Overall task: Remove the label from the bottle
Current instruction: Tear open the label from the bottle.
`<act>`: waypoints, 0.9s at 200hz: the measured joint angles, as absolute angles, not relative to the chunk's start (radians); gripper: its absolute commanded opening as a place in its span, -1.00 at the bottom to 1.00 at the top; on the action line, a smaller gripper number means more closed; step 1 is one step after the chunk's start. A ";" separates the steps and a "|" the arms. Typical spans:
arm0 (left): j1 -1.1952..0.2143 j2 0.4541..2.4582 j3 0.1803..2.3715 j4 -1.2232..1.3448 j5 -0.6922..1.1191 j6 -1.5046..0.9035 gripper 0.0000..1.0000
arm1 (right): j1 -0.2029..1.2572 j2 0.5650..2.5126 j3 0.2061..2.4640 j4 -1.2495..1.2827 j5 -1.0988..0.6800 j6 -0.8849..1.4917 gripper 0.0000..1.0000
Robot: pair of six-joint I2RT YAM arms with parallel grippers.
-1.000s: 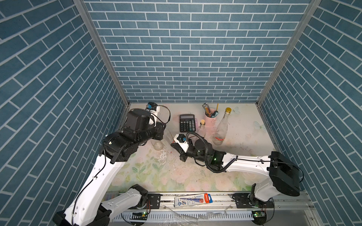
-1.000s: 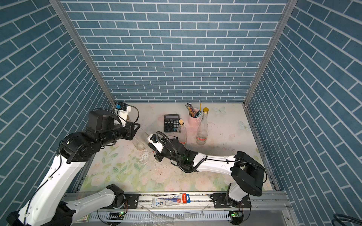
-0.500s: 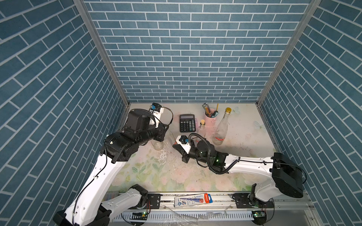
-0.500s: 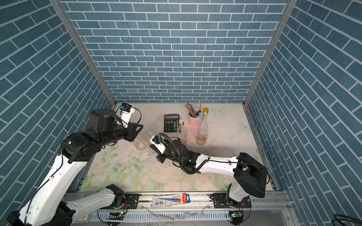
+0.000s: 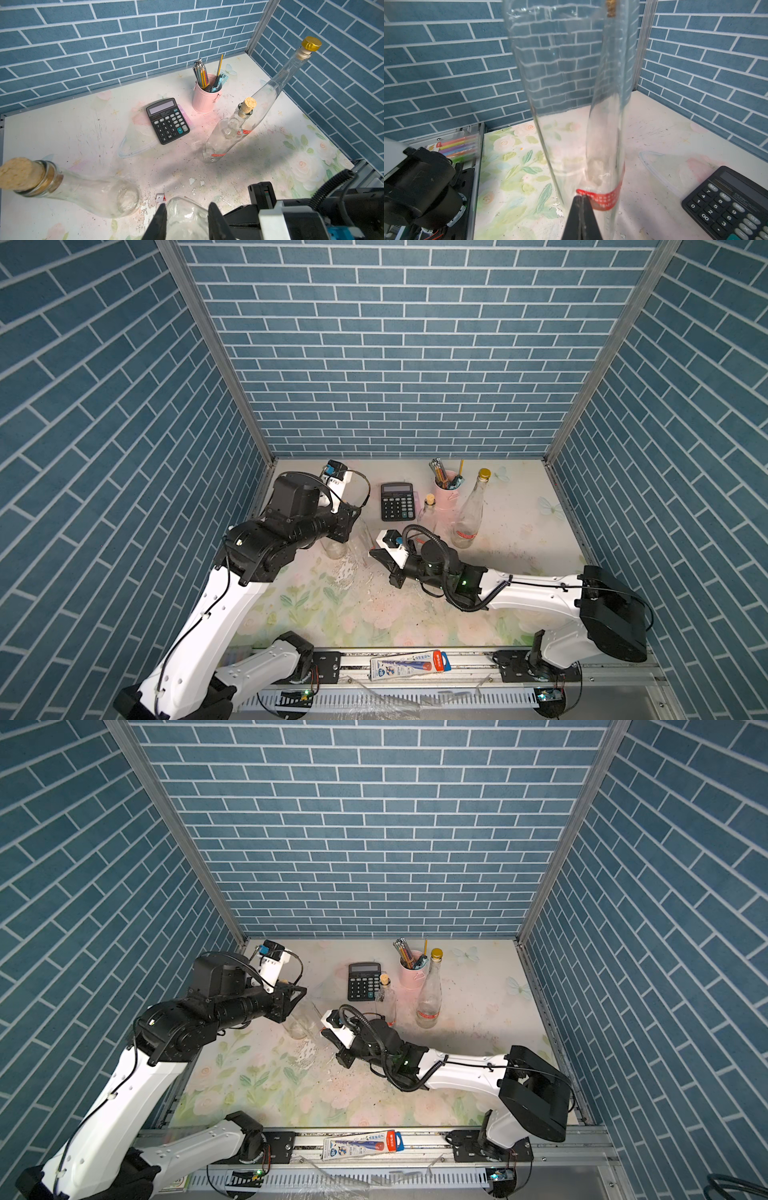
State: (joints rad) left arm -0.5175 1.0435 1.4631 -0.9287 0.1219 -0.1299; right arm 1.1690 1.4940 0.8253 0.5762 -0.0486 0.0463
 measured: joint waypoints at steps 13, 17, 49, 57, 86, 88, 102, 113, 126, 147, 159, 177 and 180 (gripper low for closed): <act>-0.517 1.044 1.463 -0.927 0.128 -0.126 -1.00 | 1.169 1.486 0.818 0.577 -0.048 0.046 -1.00; -0.518 1.043 1.463 -0.927 0.130 -0.123 -1.00 | 1.168 1.485 0.817 0.576 -0.048 0.046 -1.00; -0.518 1.042 1.461 -0.919 0.139 -0.114 -1.00 | 1.168 1.469 0.804 0.575 -0.044 0.046 -1.00; -0.517 1.042 1.461 -0.919 0.141 -0.111 -1.00 | 1.168 1.467 0.801 0.575 -0.043 0.046 -1.00; -0.517 1.042 1.458 -0.917 0.152 -0.105 -1.00 | 1.167 1.459 0.794 0.570 -0.037 0.046 -1.00; -0.518 1.042 1.458 -0.917 0.154 -0.105 -1.00 | 1.167 1.459 0.794 0.570 -0.037 0.046 -1.00; -0.517 1.043 1.457 -0.916 0.158 -0.102 -1.00 | 1.167 1.458 0.793 0.569 -0.034 0.046 -1.00; -0.517 1.043 1.457 -0.915 0.160 -0.100 -1.00 | 1.167 1.458 0.792 0.569 -0.031 0.046 -1.00; -0.517 1.043 1.457 -0.915 0.162 -0.098 -1.00 | 1.167 1.454 0.786 0.569 -0.029 0.046 -1.00; -0.517 1.043 1.457 -0.915 0.165 -0.097 -1.00 | 1.166 1.446 0.780 0.567 -0.024 0.046 -1.00; -0.517 1.043 1.457 -0.915 0.167 -0.096 -1.00 | 1.166 1.441 0.776 0.567 -0.022 0.046 -1.00; -0.518 1.043 1.456 -0.914 0.168 -0.096 -1.00 | 1.166 1.438 0.772 0.567 -0.021 0.046 -1.00; -0.518 1.043 1.454 -0.913 0.169 -0.096 -1.00 | 1.166 1.437 0.771 0.567 -0.021 0.046 -1.00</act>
